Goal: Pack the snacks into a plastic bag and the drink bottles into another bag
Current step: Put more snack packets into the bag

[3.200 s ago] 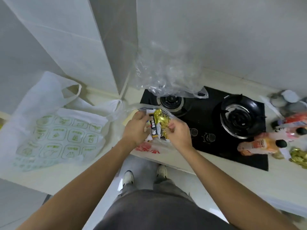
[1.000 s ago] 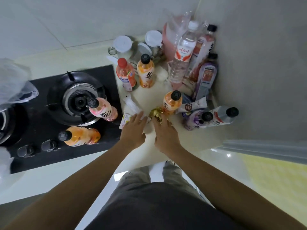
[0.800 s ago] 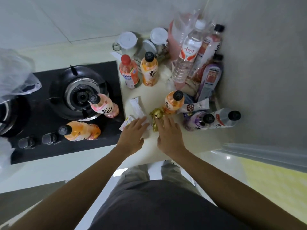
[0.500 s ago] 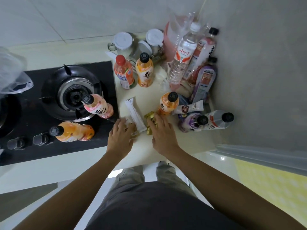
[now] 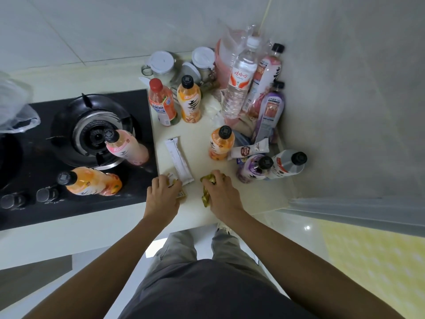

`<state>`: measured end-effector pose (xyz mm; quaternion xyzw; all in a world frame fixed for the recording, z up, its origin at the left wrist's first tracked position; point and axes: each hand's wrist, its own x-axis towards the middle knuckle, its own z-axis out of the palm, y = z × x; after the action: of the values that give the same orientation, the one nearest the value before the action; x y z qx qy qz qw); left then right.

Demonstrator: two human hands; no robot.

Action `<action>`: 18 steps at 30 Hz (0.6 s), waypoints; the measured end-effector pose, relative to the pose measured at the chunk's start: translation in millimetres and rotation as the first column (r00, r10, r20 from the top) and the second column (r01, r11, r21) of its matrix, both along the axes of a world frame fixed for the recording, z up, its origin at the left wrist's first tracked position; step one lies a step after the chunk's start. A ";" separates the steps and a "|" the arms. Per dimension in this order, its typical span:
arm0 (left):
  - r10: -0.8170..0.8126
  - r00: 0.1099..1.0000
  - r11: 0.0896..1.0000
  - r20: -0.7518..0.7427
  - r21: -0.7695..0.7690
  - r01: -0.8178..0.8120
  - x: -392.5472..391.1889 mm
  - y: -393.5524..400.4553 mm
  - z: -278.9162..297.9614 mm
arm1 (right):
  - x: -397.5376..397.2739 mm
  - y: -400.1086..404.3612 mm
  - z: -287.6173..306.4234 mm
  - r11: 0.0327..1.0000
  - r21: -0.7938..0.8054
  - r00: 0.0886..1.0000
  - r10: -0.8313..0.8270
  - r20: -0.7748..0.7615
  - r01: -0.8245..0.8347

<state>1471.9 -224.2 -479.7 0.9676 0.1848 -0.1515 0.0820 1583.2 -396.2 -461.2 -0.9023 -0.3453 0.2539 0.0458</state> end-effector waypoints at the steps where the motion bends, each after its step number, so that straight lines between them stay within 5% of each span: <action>1: -0.004 1.000 1.000 0.007 -0.011 0.004 -1.5 -2.4 -0.1 | -0.4 -3.7 -0.8 1.000 -0.011 1.000 -0.003 0.001 0.003; 7: -0.021 0.998 0.999 0.050 -0.044 0.024 -7.4 -20.8 -1.3 | -1.2 -19.6 -3.7 0.998 0.060 1.000 -0.001 0.013 0.001; 18: 0.178 0.971 0.984 0.158 -0.052 -0.172 -29.5 -40.1 5.3 | 3.9 -22.5 -5.2 0.968 0.242 0.997 0.074 0.008 -0.074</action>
<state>1442.3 -264.3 -474.4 0.9549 0.2592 -0.0678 0.1282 1587.1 -418.7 -466.4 -0.8764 -0.4070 0.2119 0.1461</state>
